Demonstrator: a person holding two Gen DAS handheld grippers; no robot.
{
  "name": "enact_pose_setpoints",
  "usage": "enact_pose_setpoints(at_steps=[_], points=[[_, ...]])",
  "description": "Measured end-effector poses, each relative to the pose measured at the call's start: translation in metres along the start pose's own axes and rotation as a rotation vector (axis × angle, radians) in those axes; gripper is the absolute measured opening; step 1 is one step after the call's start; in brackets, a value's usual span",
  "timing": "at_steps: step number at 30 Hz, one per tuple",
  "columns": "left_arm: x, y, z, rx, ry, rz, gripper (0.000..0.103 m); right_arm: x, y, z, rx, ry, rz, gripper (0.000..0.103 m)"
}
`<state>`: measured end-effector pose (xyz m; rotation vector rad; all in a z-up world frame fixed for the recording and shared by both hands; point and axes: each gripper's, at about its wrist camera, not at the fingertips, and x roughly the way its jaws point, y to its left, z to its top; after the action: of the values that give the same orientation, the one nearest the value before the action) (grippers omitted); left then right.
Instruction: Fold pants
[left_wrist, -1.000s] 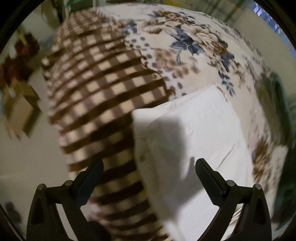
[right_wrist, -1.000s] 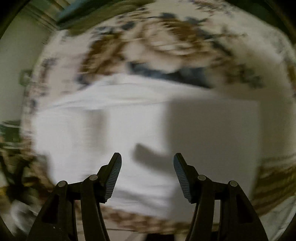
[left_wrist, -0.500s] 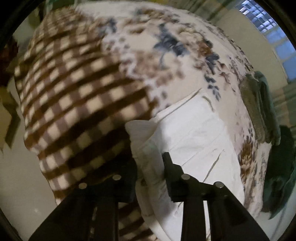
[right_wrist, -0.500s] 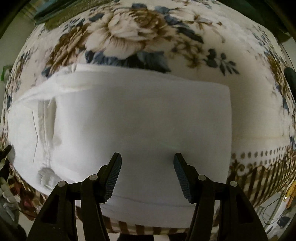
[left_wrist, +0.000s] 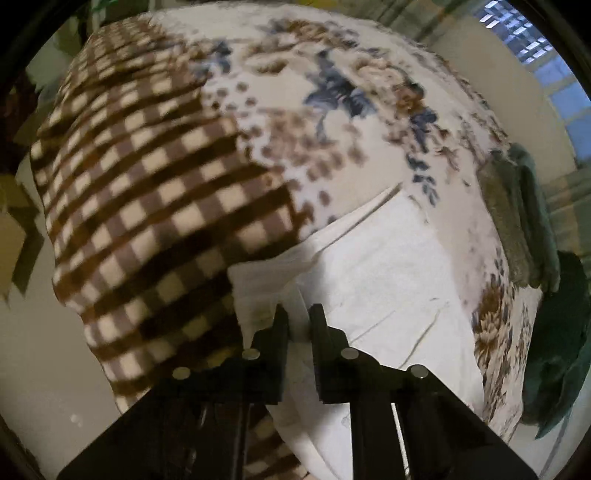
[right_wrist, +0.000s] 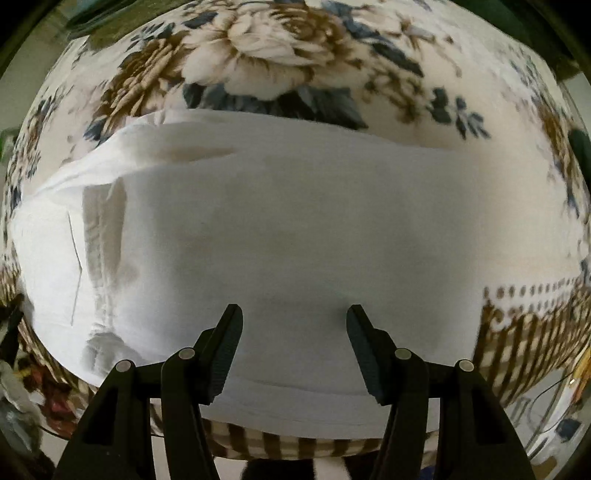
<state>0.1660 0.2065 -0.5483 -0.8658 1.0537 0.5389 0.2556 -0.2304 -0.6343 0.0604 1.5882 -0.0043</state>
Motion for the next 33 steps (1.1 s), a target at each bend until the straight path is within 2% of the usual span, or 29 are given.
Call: enact_pose_setpoints(at_steps=[3,4,8,10,14,16,17,18,19,20,21,22,24,25,27,29,31,33], points=[[-0.026,-0.016,-0.003,0.094,-0.088,-0.007,0.007,-0.006,-0.001,-0.001,0.008,-0.014,0.007,0.061],[-0.029,-0.018,-0.003,0.101,-0.095,-0.005,0.007,-0.007,0.0,-0.002,0.007,-0.014,0.011,0.061],[0.006,0.007,0.003,0.043,-0.017,0.052,0.008,-0.012,0.01,-0.003,-0.025,-0.018,0.002,0.061],[0.02,0.022,0.003,-0.015,0.021,0.029,0.008,-0.014,0.015,-0.002,-0.034,-0.006,0.014,0.061],[0.001,0.014,0.001,0.012,-0.002,0.012,0.013,-0.019,0.032,0.003,-0.001,-0.027,0.156,0.061],[-0.012,0.012,-0.002,0.006,-0.014,-0.006,0.014,-0.012,0.052,0.001,0.0,-0.006,0.239,0.061],[-0.018,0.011,-0.004,0.003,-0.024,-0.013,0.014,-0.003,0.067,-0.003,-0.028,0.019,0.253,0.058],[-0.023,0.009,-0.005,0.004,-0.024,-0.008,0.016,0.006,0.079,-0.008,-0.056,0.05,0.244,0.045],[-0.027,0.007,-0.008,0.006,-0.025,0.002,0.019,0.017,0.094,-0.016,-0.094,0.098,0.231,0.042],[-0.031,0.007,-0.012,0.009,-0.031,0.025,0.021,0.021,0.106,-0.024,-0.131,0.108,0.217,0.042],[-0.032,0.004,-0.014,0.016,-0.032,0.047,0.032,0.019,0.114,-0.03,-0.168,0.1,0.19,0.042],[-0.032,0.002,-0.016,0.03,-0.029,0.073,0.048,0.016,0.116,-0.031,-0.173,0.092,0.187,0.042],[-0.032,0.002,-0.021,0.039,-0.03,0.1,0.066,0.003,0.109,-0.03,-0.146,0.078,0.24,0.043],[-0.031,0.005,-0.023,0.036,-0.028,0.093,0.068,-0.004,0.105,-0.029,-0.153,0.056,0.25,0.044],[-0.022,0.011,-0.027,0.015,0.0,0.078,0.069,-0.016,0.105,-0.029,-0.206,0.021,0.245,0.058],[-0.009,0.019,-0.03,-0.037,0.034,0.051,0.069,-0.016,0.106,-0.026,-0.238,0.009,0.203,0.058],[0.005,0.028,-0.03,-0.11,0.059,-0.011,0.069,-0.014,0.102,-0.025,-0.229,0.017,0.196,0.058],[0.012,0.034,-0.027,-0.181,0.045,-0.055,0.068,-0.007,0.097,-0.021,-0.205,0.036,0.166,0.058]])
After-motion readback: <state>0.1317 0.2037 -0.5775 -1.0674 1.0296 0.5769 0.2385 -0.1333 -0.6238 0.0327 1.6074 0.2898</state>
